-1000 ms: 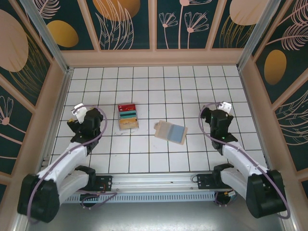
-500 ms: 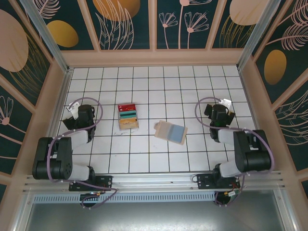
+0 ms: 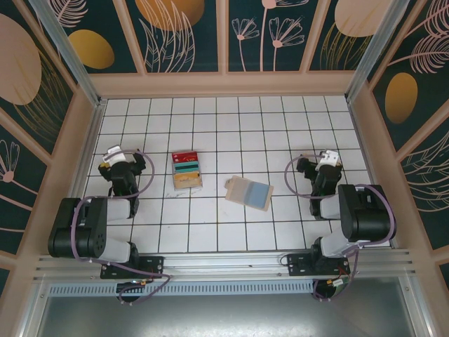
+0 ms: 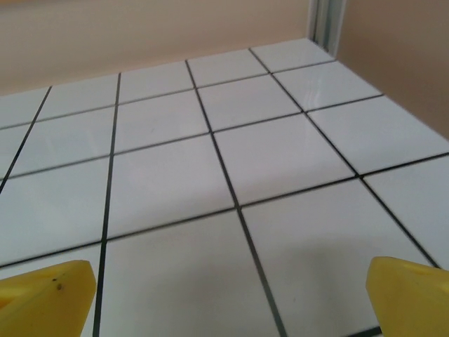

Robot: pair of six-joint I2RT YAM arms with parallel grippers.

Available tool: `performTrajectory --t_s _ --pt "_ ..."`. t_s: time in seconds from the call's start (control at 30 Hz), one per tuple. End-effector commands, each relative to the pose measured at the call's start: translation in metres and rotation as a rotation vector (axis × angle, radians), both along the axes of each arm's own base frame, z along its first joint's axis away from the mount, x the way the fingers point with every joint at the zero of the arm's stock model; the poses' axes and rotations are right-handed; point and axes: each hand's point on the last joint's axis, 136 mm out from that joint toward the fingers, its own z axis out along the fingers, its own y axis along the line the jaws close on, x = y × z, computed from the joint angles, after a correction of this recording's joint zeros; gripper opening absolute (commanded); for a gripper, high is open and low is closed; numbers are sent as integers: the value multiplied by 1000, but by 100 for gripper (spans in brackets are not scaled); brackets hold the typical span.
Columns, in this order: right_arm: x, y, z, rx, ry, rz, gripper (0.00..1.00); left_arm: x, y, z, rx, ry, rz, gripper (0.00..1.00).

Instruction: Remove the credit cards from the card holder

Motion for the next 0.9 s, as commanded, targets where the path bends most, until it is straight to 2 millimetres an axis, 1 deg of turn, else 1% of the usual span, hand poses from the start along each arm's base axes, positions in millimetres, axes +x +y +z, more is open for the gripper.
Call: performTrajectory --t_s 0.0,0.07,0.13,0.17,0.43,0.53,0.87 --pt "11 9 33 12 -134 66 99 11 -20 24 28 -115 -137 99" --pt "11 9 34 13 -137 72 99 10 -37 22 56 -143 -240 99" --pt "11 9 34 13 -137 72 99 9 -37 16 54 -115 -244 99" --pt "11 9 34 12 -140 72 99 9 -37 19 56 -127 -243 99" --pt "11 8 34 12 -139 71 99 10 -38 18 56 -121 -248 99" --pt "11 9 34 10 -138 72 99 11 -42 18 61 -116 -273 99" --pt "11 9 34 7 -138 71 99 11 -42 17 61 -116 -275 99"
